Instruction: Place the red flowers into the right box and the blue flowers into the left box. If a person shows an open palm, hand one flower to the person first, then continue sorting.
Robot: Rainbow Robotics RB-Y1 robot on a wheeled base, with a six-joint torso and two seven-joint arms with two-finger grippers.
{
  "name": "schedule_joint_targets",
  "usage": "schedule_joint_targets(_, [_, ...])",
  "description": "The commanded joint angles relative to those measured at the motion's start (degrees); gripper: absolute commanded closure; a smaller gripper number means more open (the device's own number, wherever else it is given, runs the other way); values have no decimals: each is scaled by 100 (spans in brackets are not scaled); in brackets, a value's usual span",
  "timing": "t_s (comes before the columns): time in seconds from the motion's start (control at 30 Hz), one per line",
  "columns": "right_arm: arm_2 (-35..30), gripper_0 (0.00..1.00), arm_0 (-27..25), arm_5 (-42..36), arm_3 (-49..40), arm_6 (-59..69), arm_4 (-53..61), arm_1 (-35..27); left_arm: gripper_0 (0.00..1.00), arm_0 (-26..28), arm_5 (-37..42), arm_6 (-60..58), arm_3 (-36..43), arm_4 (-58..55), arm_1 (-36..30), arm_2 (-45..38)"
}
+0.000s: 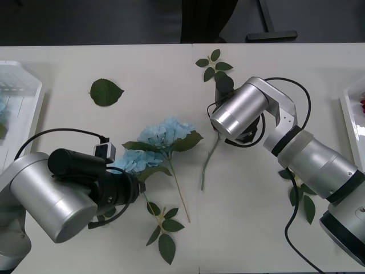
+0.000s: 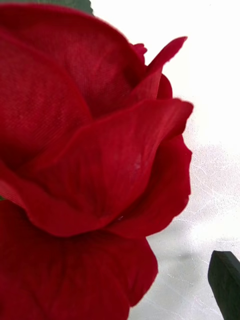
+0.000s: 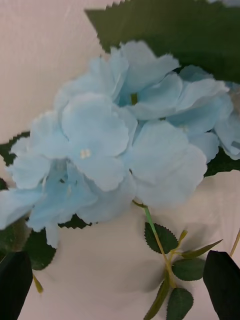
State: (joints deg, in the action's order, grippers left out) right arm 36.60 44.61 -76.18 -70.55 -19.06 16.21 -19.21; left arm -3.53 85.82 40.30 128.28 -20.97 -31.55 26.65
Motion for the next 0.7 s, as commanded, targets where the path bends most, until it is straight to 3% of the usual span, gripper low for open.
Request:
schedule_joint_targets(0.03, [40,8,277,59,-20,-186,-74,172,0,133,-74,-663,171,93,114,350])
schedule_joint_targets(0.07, [40,21,277,59,-12,-186,-83,172,0,142,-74,-839,127,111,184,411])
schedule_joint_targets(0.1, [40,27,277,59,-3,-186,-74,172,0,142,-74,-901,100,137,220,447])
schedule_joint_targets(0.13, [40,42,277,68,32,-177,-74,172,0,142,-83,-1041,65,216,290,526])
schedule_joint_targets(0.2, [40,60,277,85,50,-168,-91,180,0,133,-135,-1129,4,304,369,570])
schedule_joint_targets(0.3, [40,100,277,129,94,-133,-91,189,0,89,-285,-1156,-207,471,527,658])
schedule_joint_targets(0.7, [14,100,268,112,94,-27,-74,172,0,-394,-821,-1138,-1473,1025,923,930])
